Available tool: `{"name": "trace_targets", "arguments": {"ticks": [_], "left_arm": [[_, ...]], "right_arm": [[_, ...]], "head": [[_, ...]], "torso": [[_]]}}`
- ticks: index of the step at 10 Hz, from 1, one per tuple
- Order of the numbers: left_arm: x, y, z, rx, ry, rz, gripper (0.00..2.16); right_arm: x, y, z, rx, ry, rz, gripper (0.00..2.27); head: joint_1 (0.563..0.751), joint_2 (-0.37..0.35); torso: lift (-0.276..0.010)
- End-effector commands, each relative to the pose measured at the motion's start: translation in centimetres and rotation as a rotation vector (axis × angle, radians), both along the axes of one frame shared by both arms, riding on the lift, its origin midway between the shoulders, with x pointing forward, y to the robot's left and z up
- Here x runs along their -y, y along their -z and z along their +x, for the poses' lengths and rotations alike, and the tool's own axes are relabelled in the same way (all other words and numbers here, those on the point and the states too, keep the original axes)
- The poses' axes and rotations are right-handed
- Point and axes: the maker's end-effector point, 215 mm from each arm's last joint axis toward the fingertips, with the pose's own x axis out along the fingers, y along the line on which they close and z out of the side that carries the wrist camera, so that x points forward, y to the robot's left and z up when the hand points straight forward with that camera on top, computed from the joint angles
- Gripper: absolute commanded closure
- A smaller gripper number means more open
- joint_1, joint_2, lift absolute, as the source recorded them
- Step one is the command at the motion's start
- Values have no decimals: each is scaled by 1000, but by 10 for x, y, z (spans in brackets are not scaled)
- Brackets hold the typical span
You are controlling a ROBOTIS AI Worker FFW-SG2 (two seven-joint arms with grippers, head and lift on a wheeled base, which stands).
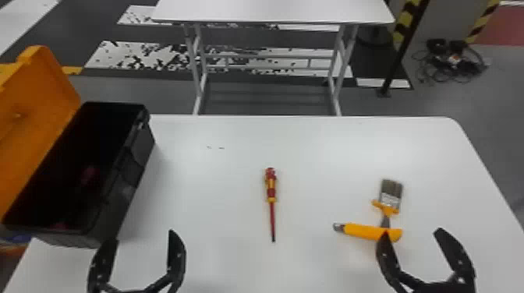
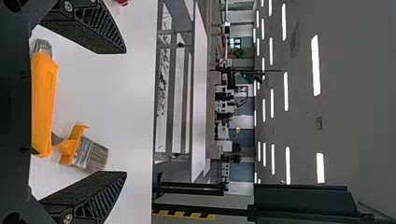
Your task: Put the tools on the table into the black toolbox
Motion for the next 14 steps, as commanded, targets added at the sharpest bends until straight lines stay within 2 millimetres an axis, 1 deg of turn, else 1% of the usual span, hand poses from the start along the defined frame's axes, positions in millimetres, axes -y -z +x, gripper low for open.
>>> {"name": "trace_targets", "arguments": {"ticks": [1,2,5,7,9,10,11,12,14], "left_arm": [[0,1,-1,-3,1,0,-2],[1,3,-1,-7,3,-1,-2],[0,2,-1,-7,3,-5,-2],[-1,2,-1,-7,5,-6,-2],[-1,1,1,-3,17,-5,-2],[-2,0,1,-2,17,-6,-2],[-2,0,2,-2,21,-4,-2],[-3,-2,2,1,24,-1,-2],[-3,-3,3,4,26,-1,-2]], "right_arm": [[20,11,9,-42,29,-12,80],[28,17,13,-69,40,-17,80],[36,18,29,-133,-15,-104,80],[30,19,35,-179,-137,-160,80],[28,14,38,-226,-245,-188,80],[34,27,38,-316,-263,-159,76],[46,44,29,-461,-292,-98,49],[50,50,22,-537,-318,-40,49],[42,25,24,-522,-369,34,43]], "head": [[695,-40],[695,-65],[695,-99],[695,-95],[695,-79],[695,-77],[695,-81],[695,-90],[695,-113]], "torso": [[-75],[-75],[-75],[-75],[-75],[-75],[-75],[-75],[-75]]}}
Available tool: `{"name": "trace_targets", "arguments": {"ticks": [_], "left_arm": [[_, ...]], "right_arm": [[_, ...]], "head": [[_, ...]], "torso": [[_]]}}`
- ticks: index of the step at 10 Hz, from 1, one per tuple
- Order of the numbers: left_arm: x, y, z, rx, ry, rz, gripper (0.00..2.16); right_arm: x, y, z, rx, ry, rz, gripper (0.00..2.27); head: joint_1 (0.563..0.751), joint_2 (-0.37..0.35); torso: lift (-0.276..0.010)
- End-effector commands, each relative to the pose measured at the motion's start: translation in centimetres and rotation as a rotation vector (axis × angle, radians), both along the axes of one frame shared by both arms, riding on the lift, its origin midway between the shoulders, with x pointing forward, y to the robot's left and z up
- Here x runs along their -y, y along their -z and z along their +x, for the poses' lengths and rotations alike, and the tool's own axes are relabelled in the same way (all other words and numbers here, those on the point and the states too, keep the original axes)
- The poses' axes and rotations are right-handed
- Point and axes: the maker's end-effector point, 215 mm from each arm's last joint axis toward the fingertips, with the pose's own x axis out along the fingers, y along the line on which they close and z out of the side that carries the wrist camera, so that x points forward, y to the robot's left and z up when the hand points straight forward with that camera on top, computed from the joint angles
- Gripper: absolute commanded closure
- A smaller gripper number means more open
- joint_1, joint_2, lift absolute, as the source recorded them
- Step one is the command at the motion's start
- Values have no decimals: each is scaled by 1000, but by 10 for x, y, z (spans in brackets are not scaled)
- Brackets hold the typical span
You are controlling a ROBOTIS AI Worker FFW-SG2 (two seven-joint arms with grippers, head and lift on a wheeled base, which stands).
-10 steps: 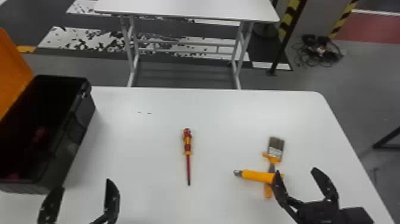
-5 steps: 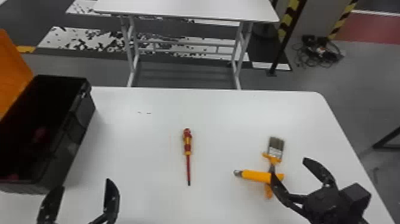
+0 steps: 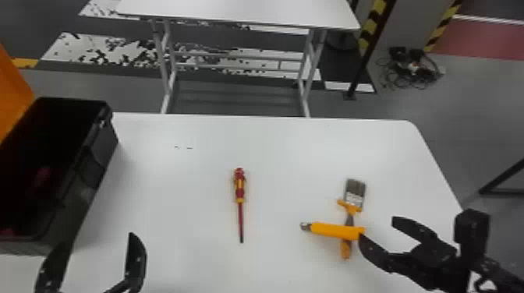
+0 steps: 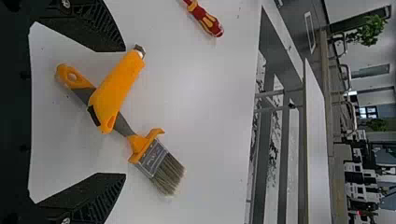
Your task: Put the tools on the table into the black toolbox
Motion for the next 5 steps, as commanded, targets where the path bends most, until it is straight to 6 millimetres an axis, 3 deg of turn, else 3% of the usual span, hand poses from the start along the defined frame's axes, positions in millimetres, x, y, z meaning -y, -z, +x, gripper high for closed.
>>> {"name": "trace_targets", "arguments": {"ticks": [1,3,5], "left_arm": [[0,-1,1,3,1,1,-2],[4,0,5,-2,25,6,-2],[4,1,6,-6,32,5,-1]], "right_arm": [[-3,-16,2,-1,-4,22,43],[6,-20,-10,-117,-11,46,70],[11,-31,-10,-182,-1,65,97]], "head": [[695,-110],[695,-102],[695,-124]], "torso": [[-75],[-75],[-75]]}}
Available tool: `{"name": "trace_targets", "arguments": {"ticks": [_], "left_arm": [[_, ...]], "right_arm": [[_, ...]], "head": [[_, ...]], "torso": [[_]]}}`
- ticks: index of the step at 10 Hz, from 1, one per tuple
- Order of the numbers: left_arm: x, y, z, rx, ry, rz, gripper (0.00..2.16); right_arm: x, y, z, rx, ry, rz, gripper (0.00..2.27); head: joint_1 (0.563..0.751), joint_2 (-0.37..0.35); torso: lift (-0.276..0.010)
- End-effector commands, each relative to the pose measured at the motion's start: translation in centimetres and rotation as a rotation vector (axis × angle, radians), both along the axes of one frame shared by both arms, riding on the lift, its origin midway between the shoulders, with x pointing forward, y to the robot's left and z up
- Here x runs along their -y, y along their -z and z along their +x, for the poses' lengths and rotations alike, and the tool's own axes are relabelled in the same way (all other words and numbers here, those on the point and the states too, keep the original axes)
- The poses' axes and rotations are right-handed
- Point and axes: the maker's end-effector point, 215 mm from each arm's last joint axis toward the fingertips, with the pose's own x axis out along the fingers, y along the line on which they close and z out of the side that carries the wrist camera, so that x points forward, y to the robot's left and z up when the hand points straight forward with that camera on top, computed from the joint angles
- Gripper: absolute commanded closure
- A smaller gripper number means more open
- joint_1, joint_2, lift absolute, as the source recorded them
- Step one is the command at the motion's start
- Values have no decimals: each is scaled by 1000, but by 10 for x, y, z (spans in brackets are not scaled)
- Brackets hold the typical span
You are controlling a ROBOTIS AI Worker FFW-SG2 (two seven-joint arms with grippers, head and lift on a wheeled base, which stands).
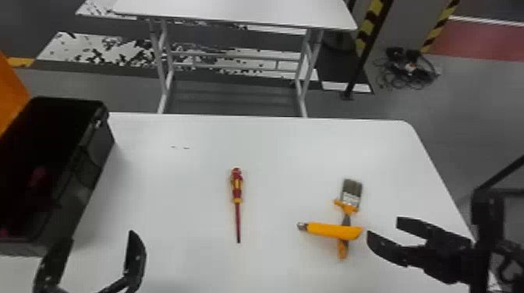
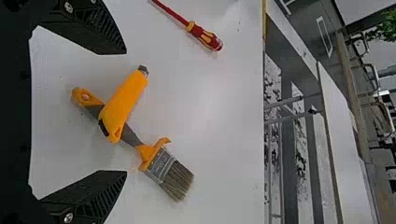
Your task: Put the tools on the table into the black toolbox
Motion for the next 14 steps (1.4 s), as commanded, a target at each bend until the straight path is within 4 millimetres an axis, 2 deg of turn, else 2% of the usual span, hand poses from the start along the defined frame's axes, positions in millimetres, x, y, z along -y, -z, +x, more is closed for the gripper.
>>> {"name": "trace_targets", "arguments": {"ticks": [1,3,4,7,9,10,14], "left_arm": [[-2,1,-1,-3,-3,-1,-1],[-4,0,-1,-2,-5,-4,-1],[-4,1,-1,-2,-5,-4,-1],[-4,2,-4,-8,-4,-5,-1],[-2,2,-4,-6,0,-7,-1],[-1,2,-4,-6,2,-7,-1],[-2,1,-5,-5,4,-6,-1]], "right_arm": [[-1,-5,2,-46,15,22,80],[-11,-15,4,-58,11,32,70],[-10,-16,2,-93,19,32,70],[-16,-12,8,-142,-11,-22,22],[-27,-1,9,-217,1,-47,-2],[-30,-2,18,-218,-3,-88,-2],[-33,-27,53,-205,-23,-84,-2]], "head": [[695,-134],[695,-124],[695,-118],[695,-105],[695,-98],[695,-90],[695,-67]], "torso": [[-75],[-75],[-75],[-75],[-75],[-75],[-75]]}}
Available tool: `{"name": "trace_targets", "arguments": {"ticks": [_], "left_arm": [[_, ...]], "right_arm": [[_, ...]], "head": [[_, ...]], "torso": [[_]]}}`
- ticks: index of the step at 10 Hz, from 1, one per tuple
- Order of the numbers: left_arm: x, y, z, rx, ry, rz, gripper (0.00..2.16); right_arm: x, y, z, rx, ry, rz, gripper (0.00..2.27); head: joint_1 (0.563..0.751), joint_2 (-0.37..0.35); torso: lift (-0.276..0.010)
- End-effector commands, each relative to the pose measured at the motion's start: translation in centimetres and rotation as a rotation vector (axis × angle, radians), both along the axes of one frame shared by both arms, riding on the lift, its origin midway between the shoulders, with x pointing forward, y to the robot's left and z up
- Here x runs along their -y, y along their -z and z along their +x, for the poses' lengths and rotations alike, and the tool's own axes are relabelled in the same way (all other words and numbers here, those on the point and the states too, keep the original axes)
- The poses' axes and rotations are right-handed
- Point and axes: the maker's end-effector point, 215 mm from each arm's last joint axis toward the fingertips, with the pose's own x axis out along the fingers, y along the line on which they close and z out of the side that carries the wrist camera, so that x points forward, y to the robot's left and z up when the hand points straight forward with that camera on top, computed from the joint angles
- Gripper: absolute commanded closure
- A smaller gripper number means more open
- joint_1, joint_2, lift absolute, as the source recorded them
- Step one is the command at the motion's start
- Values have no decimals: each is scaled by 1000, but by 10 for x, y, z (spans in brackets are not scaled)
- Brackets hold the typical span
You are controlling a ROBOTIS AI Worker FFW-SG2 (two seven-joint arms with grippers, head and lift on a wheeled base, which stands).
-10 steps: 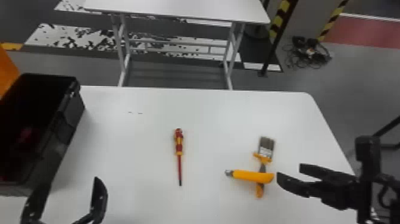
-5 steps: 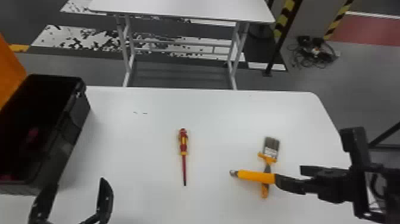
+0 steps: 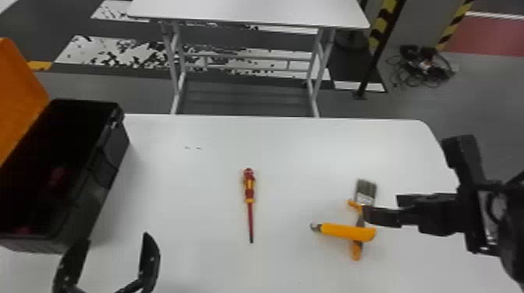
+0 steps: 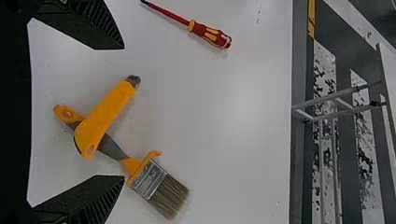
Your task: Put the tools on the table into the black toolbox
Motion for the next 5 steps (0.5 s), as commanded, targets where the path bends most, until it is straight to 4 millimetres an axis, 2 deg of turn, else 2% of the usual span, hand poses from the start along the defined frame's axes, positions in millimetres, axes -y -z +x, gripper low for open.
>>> {"name": "trace_targets", "arguments": {"ticks": [1,5], "left_arm": [[-2,0,0,1,-4,-1,-1],[-3,1,-1,-4,-6,-3,-1]], "right_arm": [[1,1,5,-11,-18,1,-2],[-11,3,6,-51,-138,19,-2]], "head": [[695,-65],[695,-37]], "torso": [[-75],[-75]]}}
